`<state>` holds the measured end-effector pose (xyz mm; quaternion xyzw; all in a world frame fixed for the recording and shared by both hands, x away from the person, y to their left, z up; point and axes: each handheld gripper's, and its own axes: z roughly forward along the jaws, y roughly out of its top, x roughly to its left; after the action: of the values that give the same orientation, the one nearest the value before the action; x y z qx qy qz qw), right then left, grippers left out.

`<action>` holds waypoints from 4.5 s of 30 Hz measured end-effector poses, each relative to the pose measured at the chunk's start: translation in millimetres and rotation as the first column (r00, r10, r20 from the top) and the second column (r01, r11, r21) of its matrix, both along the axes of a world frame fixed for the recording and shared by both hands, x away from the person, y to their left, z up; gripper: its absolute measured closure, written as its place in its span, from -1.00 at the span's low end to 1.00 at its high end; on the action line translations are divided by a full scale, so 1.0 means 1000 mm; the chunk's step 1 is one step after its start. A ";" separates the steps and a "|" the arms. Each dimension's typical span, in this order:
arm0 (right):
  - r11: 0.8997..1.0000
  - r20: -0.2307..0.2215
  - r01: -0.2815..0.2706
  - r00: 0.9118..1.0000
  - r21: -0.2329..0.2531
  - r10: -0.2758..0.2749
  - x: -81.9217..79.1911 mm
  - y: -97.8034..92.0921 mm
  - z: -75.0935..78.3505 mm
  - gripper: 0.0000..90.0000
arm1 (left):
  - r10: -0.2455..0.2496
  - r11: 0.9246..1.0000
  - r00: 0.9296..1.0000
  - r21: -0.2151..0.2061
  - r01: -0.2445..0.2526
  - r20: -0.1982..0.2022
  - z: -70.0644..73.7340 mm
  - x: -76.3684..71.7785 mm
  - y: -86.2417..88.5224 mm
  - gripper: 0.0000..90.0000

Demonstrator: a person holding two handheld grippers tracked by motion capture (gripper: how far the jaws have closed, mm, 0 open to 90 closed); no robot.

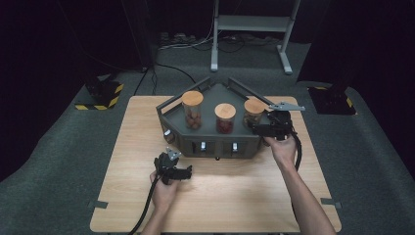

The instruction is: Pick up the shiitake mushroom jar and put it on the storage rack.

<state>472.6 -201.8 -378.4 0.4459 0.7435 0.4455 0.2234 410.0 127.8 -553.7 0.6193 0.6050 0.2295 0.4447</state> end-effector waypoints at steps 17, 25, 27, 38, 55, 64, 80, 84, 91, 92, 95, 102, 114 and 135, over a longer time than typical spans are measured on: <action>1.000 0.010 -0.003 1.000 0.015 0.003 -0.007 -0.006 -0.001 -0.71 | -0.002 1.000 1.000 0.002 0.002 -0.001 0.000 0.000 0.000 -0.92; 1.000 0.012 -0.001 1.000 0.022 0.001 -0.011 -0.010 -0.001 -0.70 | -0.002 1.000 1.000 0.002 0.002 -0.001 0.000 0.000 0.000 -0.92; 1.000 0.012 0.001 1.000 0.026 -0.002 -0.012 -0.012 -0.001 -0.70 | -0.002 1.000 1.000 0.002 0.002 -0.001 0.000 0.000 0.000 -0.92; 0.999 0.015 0.012 1.000 0.035 -0.012 -0.016 -0.019 -0.003 -0.70 | -0.002 1.000 1.000 0.002 0.002 -0.001 0.000 0.000 0.000 -0.92; 0.999 0.023 0.014 1.000 0.043 -0.015 -0.026 -0.030 -0.003 -0.69 | -0.002 1.000 1.000 0.002 0.002 -0.001 0.000 0.000 0.000 -0.92; 0.999 0.025 0.022 0.999 0.047 -0.023 -0.030 -0.037 -0.005 -0.69 | -0.002 1.000 1.000 0.003 0.002 -0.001 0.000 0.000 0.000 -0.92; 0.998 0.027 0.035 0.999 0.058 -0.036 -0.038 -0.046 -0.010 -0.69 | -0.002 1.000 1.000 0.002 0.002 -0.001 0.000 0.000 0.000 -0.92; 0.998 0.027 0.033 0.999 0.059 -0.035 -0.039 -0.047 -0.011 -0.69 | -0.002 1.000 1.000 0.002 0.002 -0.001 0.000 0.000 0.000 -0.92; 0.997 0.028 0.041 0.999 0.066 -0.043 -0.043 -0.050 -0.012 -0.68 | -0.002 1.000 1.000 0.002 0.002 -0.001 0.000 0.000 0.000 -0.92; 0.996 0.025 0.045 0.999 0.071 -0.047 -0.043 -0.050 -0.013 -0.68 | -0.002 1.000 1.000 0.002 0.002 -0.001 0.000 0.000 0.000 -0.92; 0.996 0.022 0.048 0.999 0.073 -0.049 -0.045 -0.052 -0.015 -0.68 | -0.002 1.000 1.000 0.003 0.002 -0.001 0.000 0.000 0.000 -0.92; 0.996 0.020 0.047 0.999 0.071 -0.049 -0.049 -0.052 -0.019 -0.68 | -0.003 1.000 1.000 0.003 0.003 -0.001 0.000 0.000 0.000 -0.92; 0.997 0.020 0.044 0.999 0.067 -0.045 -0.054 -0.052 -0.026 -0.68 | -0.002 1.000 1.000 0.003 0.002 -0.001 0.000 0.000 0.000 -0.92; 0.996 0.005 0.039 0.999 0.075 -0.039 -0.059 -0.051 -0.044 -0.69 | -0.001 1.000 1.000 0.003 0.001 0.000 0.000 0.000 0.000 -0.92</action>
<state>413.8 -252.5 -422.6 0.4670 0.7166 0.4701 0.2175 409.9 127.9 -553.8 0.6203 0.6045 0.2301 0.4437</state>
